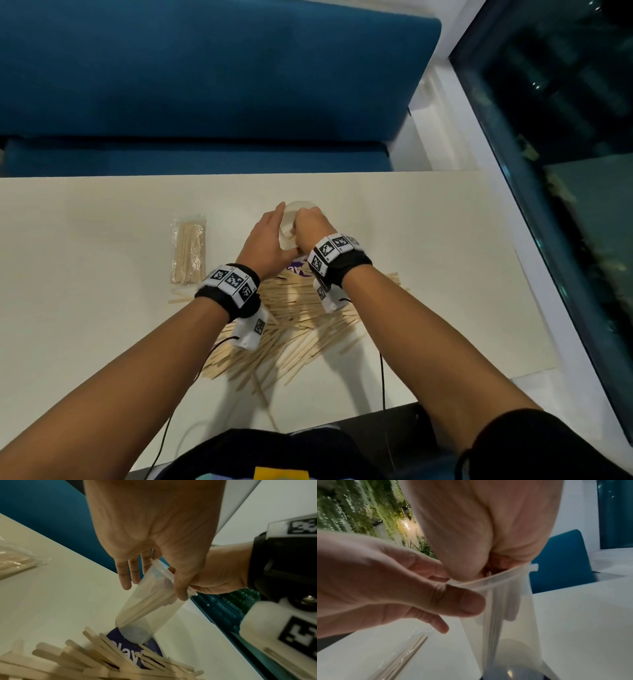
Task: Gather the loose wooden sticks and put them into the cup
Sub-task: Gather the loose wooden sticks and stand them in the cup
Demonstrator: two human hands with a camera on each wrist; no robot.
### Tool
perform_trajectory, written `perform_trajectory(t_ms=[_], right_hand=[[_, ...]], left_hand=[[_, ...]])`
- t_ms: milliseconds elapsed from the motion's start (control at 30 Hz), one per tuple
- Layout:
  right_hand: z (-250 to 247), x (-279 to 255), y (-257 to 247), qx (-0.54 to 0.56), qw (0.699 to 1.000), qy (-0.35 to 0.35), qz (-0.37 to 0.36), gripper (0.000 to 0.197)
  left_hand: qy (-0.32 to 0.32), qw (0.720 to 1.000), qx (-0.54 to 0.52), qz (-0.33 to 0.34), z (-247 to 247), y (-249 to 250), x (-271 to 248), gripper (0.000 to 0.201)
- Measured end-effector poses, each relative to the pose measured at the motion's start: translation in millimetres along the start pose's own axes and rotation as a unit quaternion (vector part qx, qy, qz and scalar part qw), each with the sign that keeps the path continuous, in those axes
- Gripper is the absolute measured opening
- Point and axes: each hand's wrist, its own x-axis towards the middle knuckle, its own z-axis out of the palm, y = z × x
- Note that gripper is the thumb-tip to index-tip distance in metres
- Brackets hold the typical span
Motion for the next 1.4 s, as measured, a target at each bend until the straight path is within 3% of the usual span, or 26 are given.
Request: perform_trajectory(t_ms=[167,433,567,633,700,767,867,967,1067,1167,1267,1400], right_hand=[[-12,-4,-3,-0.077,0.996,-0.024,-0.039,0.031],[-16,-15,-5,-0.111,0.988,0.042,-0.095,0.025],[-9,-39,2,-0.019,0.957,0.225,-0.182,0.014],[4,-68,4,0.109,0.935,0.277,-0.192,0.014],[32,-104,6,0.182,0.935,0.246,-0.179,0.013],[88,-143,0,0.208,0.951,0.142,-0.177,0.012],[158,-182,2,0.114,0.979,-0.059,-0.16,0.031],[204,-196,8,-0.029,0.97,-0.132,-0.203,0.049],[225,-197,15,-0.031,0.969,-0.118,-0.215,0.031],[231,-190,32,-0.018,0.97,-0.063,-0.235,0.015],[222,-171,43,-0.023,0.968,0.002,-0.251,0.014],[198,-148,45,-0.027,0.962,0.093,-0.255,0.009]], left_hand=[[-0.002,1.0,0.001,0.002,0,-1,0,0.108],[-0.012,1.0,-0.011,0.003,-2,2,-1,0.118],[-0.015,0.999,-0.037,0.002,-6,-6,-14,0.134],[0.012,1.0,-0.029,0.003,-7,-20,-32,0.109],[0.038,0.999,-0.012,0.012,-5,-43,-64,0.065],[0.038,0.999,0.02,0.003,0,-80,-109,0.032],[0.036,0.999,0.029,0.001,9,-115,-146,0.02],[0.009,0.999,0.035,-0.007,13,-127,-158,0.013],[-0.022,0.996,0.08,0.035,22,-142,-173,0.006],[-0.036,0.986,0.136,0.092,33,-152,-187,0.019],[-0.046,0.977,0.18,0.107,40,-148,-185,0.033],[-0.032,0.978,0.189,0.088,45,-140,-173,0.037]])
